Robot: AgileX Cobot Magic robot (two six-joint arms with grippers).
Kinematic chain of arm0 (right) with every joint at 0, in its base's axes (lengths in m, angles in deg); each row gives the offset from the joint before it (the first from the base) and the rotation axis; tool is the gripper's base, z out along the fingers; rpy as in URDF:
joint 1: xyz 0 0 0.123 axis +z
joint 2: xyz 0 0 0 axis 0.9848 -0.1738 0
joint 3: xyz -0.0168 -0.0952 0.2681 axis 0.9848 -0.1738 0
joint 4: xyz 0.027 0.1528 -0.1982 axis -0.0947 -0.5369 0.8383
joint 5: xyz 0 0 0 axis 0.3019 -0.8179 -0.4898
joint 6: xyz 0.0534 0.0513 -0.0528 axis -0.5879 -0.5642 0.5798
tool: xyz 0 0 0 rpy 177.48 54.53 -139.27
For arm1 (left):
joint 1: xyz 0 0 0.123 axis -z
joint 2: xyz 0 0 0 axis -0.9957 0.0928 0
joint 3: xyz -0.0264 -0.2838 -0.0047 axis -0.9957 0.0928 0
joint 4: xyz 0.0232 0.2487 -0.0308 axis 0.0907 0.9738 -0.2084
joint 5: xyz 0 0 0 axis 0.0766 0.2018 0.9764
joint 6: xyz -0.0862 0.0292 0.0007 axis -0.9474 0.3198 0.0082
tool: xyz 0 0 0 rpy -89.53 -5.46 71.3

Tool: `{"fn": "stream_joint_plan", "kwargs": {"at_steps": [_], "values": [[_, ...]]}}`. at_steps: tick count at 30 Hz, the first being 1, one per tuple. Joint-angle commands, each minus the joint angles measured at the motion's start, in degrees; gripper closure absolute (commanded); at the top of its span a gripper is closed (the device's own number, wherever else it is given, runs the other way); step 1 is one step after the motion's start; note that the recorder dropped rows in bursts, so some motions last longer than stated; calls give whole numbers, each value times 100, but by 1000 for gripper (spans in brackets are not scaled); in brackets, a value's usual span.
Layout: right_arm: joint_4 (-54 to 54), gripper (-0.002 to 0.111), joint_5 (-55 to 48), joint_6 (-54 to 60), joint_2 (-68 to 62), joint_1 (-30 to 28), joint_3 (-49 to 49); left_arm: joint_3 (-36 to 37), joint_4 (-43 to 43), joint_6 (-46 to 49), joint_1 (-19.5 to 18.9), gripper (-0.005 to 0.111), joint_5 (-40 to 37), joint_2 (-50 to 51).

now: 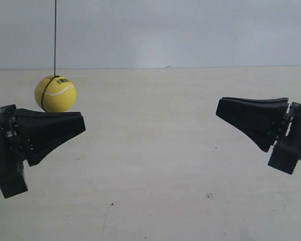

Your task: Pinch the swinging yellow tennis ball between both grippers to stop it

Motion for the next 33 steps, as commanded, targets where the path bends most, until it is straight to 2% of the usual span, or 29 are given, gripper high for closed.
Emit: {"fn": "stream_joint_plan", "kwargs": {"at_steps": [1,10,16,18,19,23,26,29,33], "values": [[32,108,211,133,-169,14,34,-25,-681,557,330,102,-44,301],[22,108,241,242,-170,14,34,-25,-913,894,649,102,-63,380],[-93,108,-112,353,-170,14,34,-74,-1410,1108,1166,102,-598,424],[-161,108,-297,353,-170,177,34,-141,-1524,1199,1378,102,-631,542],[-377,108,-514,540,-170,474,34,-213,-1762,1366,1620,102,-641,707],[-1022,108,-1185,1141,-170,1138,133,-455,-2029,1578,1947,102,-641,1106],[-1037,108,-1704,1175,-170,1474,365,-485,-2425,2027,1992,102,-641,1361],[-1033,108,-2024,1207,-170,1509,547,-495,-3241,2527,1992,102,-655,1537],[-1047,108,-2337,1196,-170,1552,546,-509,-3395,2607,1992,102,-641,1769]]}}
